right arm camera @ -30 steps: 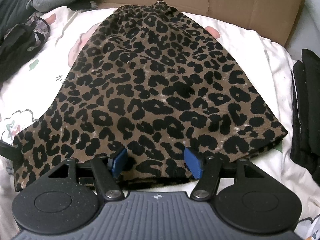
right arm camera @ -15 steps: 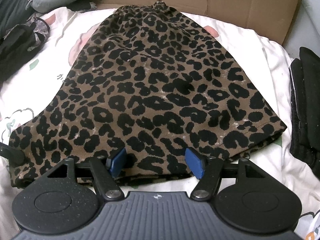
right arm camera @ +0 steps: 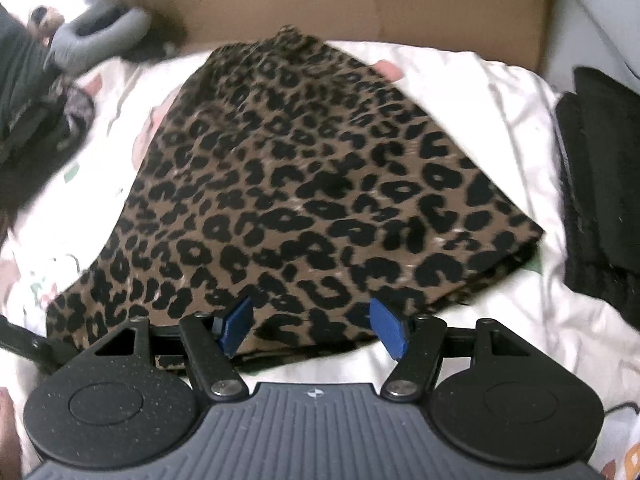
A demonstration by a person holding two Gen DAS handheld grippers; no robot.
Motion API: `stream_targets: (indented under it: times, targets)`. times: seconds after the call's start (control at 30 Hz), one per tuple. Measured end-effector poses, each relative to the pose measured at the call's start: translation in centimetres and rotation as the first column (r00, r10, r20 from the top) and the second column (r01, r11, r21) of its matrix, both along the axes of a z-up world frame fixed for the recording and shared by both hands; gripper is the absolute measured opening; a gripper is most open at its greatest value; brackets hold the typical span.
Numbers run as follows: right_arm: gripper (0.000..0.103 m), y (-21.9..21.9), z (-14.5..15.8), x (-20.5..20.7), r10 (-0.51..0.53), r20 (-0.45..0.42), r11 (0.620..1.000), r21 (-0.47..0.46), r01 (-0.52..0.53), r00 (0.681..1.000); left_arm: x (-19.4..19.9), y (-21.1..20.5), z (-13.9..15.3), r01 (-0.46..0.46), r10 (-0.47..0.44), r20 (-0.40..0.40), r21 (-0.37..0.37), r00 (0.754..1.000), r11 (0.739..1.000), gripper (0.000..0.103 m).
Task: Fold clothes
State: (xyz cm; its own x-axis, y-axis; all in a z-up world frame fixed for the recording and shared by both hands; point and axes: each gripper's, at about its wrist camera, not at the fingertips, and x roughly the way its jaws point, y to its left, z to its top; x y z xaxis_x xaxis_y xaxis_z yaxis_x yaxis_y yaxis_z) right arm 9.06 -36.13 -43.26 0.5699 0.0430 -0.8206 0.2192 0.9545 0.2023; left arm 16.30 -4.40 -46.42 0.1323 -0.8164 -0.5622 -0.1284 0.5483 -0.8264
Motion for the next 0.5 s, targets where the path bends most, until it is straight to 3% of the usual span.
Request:
stream_targets:
  times: [0.13, 0.27, 0.4, 0.43, 0.5]
  targets:
    - [0.069, -1.6, 0.6, -1.1, -0.042, 0.029, 0.999, 0.03, 0.041, 0.999, -0.4, 0.2, 0.2, -0.013, 0.013, 0.011, -0.003, 1.0, 1.0, 0.017]
    - [0.069, -3.1, 1.0, -2.2, -0.11, 0.039, 0.991, 0.081, 0.107, 0.993, -0.4, 0.3, 0.5, -0.016, 0.016, 0.026, 0.006, 1.0, 1.0, 0.007]
    - [0.069, -4.7, 1.0, -3.5, -0.173, 0.038, 0.978, 0.128, 0.167, 0.984, -0.3, 1.0, 1.1, -0.02, 0.02, 0.036, 0.008, 0.999, 1.0, 0.006]
    - [0.067, -5.1, 0.9, -3.8, -0.189, 0.04, 0.973, 0.145, 0.181, 0.981, -0.2, 1.2, 1.2, -0.022, 0.022, 0.037, 0.008, 0.999, 1.0, 0.006]
    - [0.053, -6.0, 0.5, -4.2, -0.221, 0.047, 0.958, 0.197, 0.207, 0.974, -0.1, 1.2, 1.3, -0.022, 0.021, 0.04, 0.011, 0.999, 1.0, 0.006]
